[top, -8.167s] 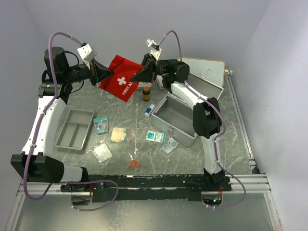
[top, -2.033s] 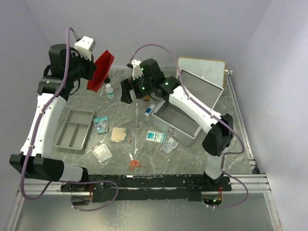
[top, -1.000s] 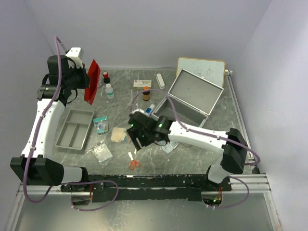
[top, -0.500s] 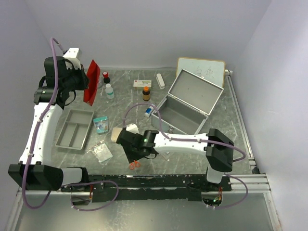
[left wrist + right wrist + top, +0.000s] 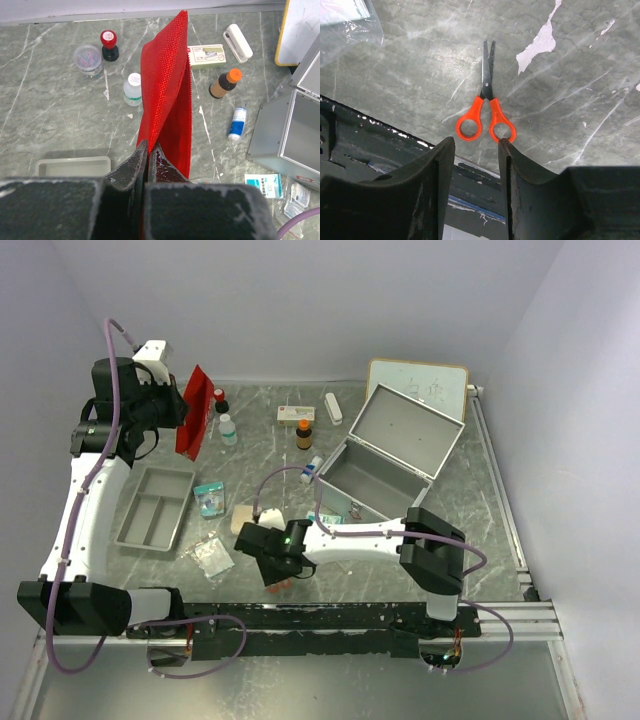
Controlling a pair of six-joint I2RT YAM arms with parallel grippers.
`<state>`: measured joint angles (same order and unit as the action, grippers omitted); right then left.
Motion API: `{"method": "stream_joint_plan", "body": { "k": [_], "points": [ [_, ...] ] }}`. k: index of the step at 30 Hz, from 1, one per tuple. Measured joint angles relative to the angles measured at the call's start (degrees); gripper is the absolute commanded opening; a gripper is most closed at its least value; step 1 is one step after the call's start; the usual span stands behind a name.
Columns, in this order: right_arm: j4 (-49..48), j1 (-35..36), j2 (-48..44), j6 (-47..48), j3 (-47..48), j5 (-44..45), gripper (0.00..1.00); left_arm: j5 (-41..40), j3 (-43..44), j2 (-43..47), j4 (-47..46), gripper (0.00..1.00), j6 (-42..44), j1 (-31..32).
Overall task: Organize the medicine kit
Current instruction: Pick up the scissors from the center of the board.
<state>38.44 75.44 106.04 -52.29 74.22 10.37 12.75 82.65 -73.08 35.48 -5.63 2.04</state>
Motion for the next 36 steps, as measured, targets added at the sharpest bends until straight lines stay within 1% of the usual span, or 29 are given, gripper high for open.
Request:
{"method": "stream_joint_plan", "body": {
  "k": [10, 22, 36],
  "points": [
    [-0.09, 1.79, 3.34, -1.18, 0.81, -0.59, 0.38, 1.11, 0.00, 0.00, 0.00, 0.07, 0.09, 0.00],
    [0.90, 1.88, 3.39, -3.17, 0.35, 1.31, 0.37, 1.90, -0.85, 0.61, 0.39, 0.07, 0.48, 0.00],
    [1.29, 1.86, 3.41, -2.93, -0.44, 2.10, 0.35, 2.97, -0.85, 0.61, 0.46, 0.07, 0.76, 0.00]
  ]
}}
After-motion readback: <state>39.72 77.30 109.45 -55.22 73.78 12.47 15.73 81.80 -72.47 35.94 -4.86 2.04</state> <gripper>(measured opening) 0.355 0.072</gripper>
